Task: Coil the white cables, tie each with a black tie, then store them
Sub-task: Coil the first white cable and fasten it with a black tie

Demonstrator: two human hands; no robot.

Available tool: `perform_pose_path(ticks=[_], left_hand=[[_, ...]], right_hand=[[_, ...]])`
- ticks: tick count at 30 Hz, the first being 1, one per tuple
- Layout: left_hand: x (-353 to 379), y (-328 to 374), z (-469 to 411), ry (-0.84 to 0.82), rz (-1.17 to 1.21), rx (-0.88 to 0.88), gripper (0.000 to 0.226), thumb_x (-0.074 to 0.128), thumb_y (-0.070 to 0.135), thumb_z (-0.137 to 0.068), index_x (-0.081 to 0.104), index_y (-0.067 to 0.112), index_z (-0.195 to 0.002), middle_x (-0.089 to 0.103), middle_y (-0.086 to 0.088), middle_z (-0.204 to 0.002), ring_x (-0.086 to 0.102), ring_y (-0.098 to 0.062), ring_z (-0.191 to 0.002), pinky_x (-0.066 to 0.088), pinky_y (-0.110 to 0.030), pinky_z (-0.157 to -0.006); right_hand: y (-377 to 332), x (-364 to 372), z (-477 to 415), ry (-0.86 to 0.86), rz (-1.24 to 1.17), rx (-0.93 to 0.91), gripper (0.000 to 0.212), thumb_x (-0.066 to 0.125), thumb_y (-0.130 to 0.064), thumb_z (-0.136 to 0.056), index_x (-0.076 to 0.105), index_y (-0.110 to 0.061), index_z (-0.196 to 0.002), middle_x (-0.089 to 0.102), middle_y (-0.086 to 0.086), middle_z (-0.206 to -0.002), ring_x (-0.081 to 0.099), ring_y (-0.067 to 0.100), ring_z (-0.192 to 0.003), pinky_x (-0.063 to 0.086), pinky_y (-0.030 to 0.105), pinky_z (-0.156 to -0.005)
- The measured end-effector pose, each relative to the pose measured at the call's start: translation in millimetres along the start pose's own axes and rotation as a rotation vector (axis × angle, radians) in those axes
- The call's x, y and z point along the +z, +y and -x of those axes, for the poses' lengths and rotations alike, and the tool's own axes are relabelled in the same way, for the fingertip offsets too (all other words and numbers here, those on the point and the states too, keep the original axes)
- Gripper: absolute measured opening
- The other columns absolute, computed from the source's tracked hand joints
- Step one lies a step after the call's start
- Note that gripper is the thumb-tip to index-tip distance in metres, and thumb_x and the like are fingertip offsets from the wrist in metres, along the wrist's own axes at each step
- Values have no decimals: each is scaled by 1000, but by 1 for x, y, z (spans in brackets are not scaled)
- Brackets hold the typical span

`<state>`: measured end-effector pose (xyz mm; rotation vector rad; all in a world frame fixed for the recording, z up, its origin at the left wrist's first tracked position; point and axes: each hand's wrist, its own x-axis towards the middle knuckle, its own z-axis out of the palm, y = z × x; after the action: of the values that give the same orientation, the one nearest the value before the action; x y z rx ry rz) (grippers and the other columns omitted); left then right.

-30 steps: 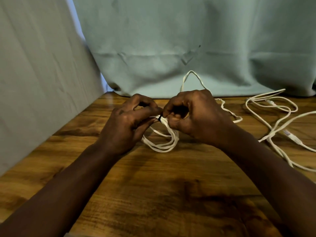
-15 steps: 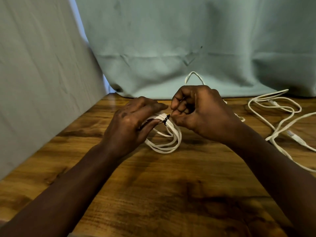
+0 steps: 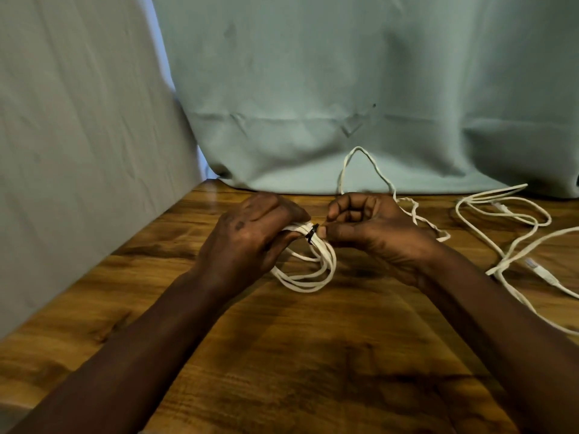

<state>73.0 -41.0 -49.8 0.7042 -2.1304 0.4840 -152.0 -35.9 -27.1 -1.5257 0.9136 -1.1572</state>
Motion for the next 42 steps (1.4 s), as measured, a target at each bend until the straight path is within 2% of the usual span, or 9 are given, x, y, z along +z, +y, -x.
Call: perform_pose_path(ticks=[5,9,14,19,26,30,34,38,42], left_hand=[[0,1,1,47,-48,-8,20,72,16,-97,74,7,-114,72,-8,-108,68,-25,-98,53,-36,-81],[0,3,0,99,-68,-23,18,75,14,-95,74,5,-111,71,-10,-104,68,-27,-95,53,-39,-79],[1,2,2,85,-25,37,13,77,10,-93,75,1,-103,70,-14,-107,69,-29,-99,55,-44,-75],[1,3,3,73,-29,31,14,79,8,-90,73,1,-101,69,-15,-110,68,-28,-98,56,-42,-72],[1,4,2,121,-45,-12,8,78,8,-90,74,3,-95,69,-14,-110,66,-24,-96,45,-21,-82],[2,1,4,161,-22,-106,10,80,8,-89,76,1,-94,68,-12,-107,67,-23,-93,52,-30,-77],[3,1,4,210,58,-216,11,82,9,-86,75,4,-92,67,-6,-105,65,-15,-91,50,-24,-76],[1,-2,5,162,44,-195,11,79,10,-89,75,3,-94,66,-8,-107,65,-18,-93,53,-33,-74],[1,1,5,108,-20,-97,8,77,10,-91,73,5,-95,66,-10,-111,64,-21,-94,52,-32,-74]], right_hand=[[3,8,0,27,-303,132,31,78,3,-60,67,-7,-88,74,11,-78,73,20,-70,62,28,-64],[8,9,0,46,-365,104,36,77,2,-62,69,-3,-97,77,12,-82,75,21,-75,63,30,-73],[13,2,-3,-69,-303,209,43,76,-3,-72,72,3,-114,76,16,-107,72,24,-96,59,35,-91],[12,-1,-2,-158,-252,228,17,75,-9,-77,75,-5,-93,76,7,-92,70,17,-88,57,30,-85],[20,12,0,26,-249,77,21,83,-13,-68,73,-5,-84,78,14,-95,71,23,-88,56,38,-86],[20,30,3,270,-126,-154,5,82,-6,-79,77,-7,-81,80,5,-84,75,14,-79,58,25,-73],[19,37,6,301,105,-282,5,78,-13,-88,81,-11,-92,80,-4,-92,75,10,-94,58,29,-89],[15,36,5,251,34,-189,8,75,-5,-89,80,-7,-95,81,-1,-95,75,10,-92,58,22,-83],[7,23,1,158,-171,91,18,81,2,-75,79,-1,-92,79,16,-97,75,21,-86,62,28,-76]])
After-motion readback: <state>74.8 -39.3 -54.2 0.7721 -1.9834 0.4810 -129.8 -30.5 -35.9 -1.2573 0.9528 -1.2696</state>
